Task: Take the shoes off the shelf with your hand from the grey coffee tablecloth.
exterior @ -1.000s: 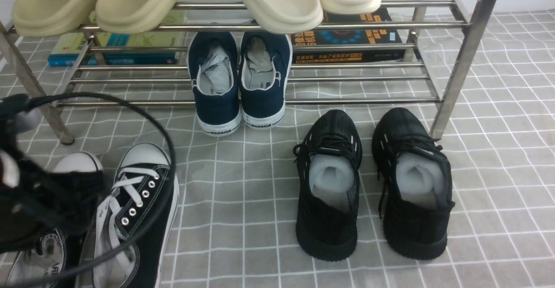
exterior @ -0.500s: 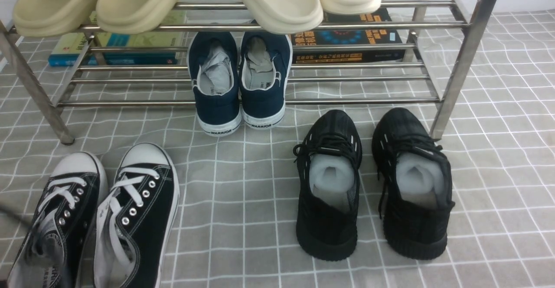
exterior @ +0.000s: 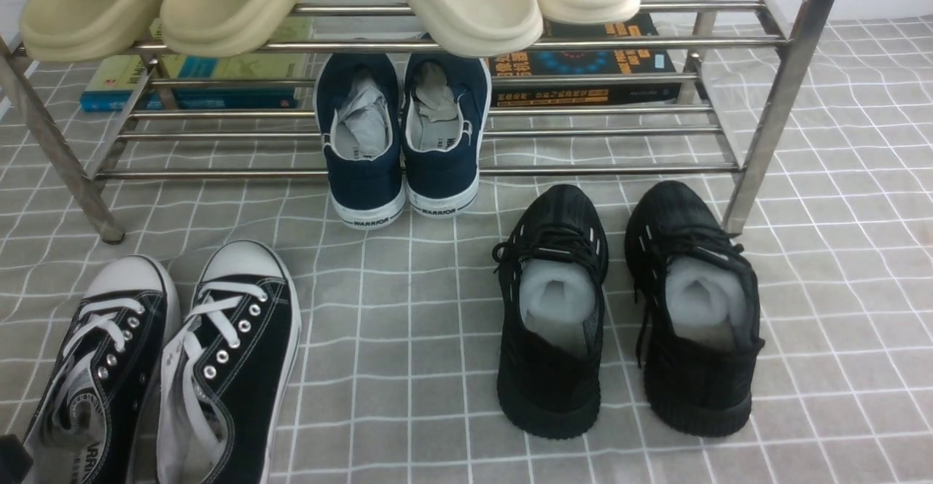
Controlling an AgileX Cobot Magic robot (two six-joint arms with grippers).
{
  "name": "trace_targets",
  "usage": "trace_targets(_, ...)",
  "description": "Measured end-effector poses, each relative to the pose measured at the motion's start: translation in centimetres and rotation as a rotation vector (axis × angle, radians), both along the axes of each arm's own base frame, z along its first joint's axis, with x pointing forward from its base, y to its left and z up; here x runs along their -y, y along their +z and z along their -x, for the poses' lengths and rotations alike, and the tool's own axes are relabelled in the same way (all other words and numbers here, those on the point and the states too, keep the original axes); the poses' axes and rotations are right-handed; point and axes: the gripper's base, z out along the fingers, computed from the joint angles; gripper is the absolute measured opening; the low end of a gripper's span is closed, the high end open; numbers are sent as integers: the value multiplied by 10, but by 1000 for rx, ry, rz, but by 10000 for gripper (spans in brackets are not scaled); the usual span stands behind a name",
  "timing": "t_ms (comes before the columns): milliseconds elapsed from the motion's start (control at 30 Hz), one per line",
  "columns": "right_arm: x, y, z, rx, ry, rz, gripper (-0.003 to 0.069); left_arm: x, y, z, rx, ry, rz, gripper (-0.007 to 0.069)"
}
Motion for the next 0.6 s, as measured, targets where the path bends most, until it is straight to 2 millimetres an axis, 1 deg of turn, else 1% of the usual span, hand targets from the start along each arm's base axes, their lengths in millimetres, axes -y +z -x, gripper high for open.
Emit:
trace_targets(133, 0, 0, 0, 0, 0, 0, 239, -1, 0, 0, 8, 5, -15, 12)
trace_targets(233, 0, 0, 0, 0, 0, 0, 239, 0, -5, -3, 19, -9, -62, 17)
trace_targets(367, 0, 0, 0, 0, 0, 0, 239, 2, -16, -5, 28, -48, -193, 21)
trace_targets(467, 0, 0, 0, 0, 0, 0, 239, 4, -28, -8, 17, -52, -257, 22)
trace_targets(600, 0, 0, 0, 0, 0, 0, 239, 2, -41, -8, 47, 21, -306, 22)
